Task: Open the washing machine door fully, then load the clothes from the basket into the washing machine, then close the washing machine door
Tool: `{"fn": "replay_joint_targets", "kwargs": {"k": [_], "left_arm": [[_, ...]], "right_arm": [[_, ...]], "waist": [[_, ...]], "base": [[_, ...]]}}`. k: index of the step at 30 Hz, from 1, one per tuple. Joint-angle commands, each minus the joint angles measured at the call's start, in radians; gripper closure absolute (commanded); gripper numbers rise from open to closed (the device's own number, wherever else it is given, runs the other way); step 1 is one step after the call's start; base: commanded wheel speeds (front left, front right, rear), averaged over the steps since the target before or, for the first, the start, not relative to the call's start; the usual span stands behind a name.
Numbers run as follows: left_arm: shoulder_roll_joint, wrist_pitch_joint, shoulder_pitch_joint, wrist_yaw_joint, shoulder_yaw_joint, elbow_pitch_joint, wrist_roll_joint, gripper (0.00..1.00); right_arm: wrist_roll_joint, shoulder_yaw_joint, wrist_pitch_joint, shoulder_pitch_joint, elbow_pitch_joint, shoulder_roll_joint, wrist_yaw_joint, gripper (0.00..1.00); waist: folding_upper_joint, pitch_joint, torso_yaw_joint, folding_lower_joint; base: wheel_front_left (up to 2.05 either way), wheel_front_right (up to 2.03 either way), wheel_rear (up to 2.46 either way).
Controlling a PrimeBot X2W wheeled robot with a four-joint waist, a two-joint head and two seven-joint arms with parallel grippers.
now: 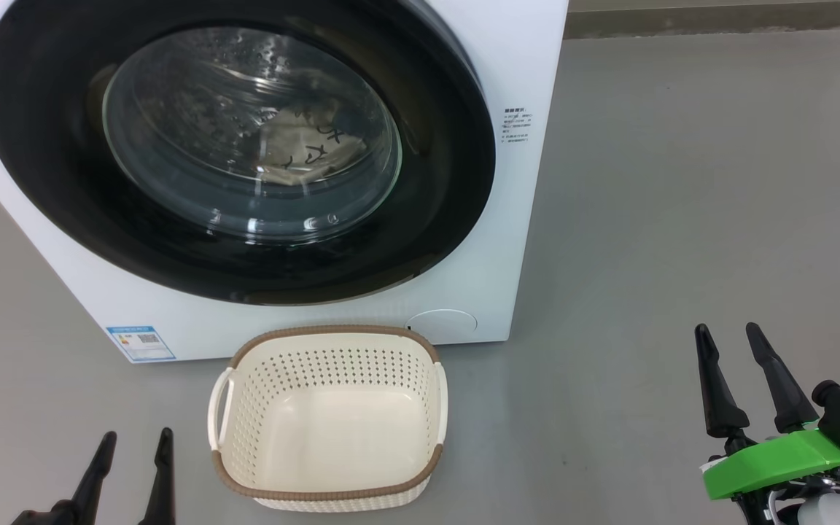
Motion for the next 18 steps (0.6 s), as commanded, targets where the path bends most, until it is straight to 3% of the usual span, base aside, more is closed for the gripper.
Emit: {"fn": "replay_joint_targets", "kwargs": {"k": [1,18], "left_arm": [[0.017,-0.006,-0.021,0.001,0.042,-0.028,0.012,0.0],[0.01,-0.006,-0.019,0.001,0.073,-0.045,0.046,0.0]], "right_arm": [[-0.017,0.018,-0.002,-0.011,-0.028,-0.009,-0.003,0.0],[-0.02,0.02,-0.002,-0.014,-0.032,-0.01,-0.003,0.0]], "waist": [[0.0,0.001,0.001,0.0],[0.0,0.009,0.006,0.0]], "base": [[0.0,0.0,0.0],[0.0,0.0,0.0]]}}
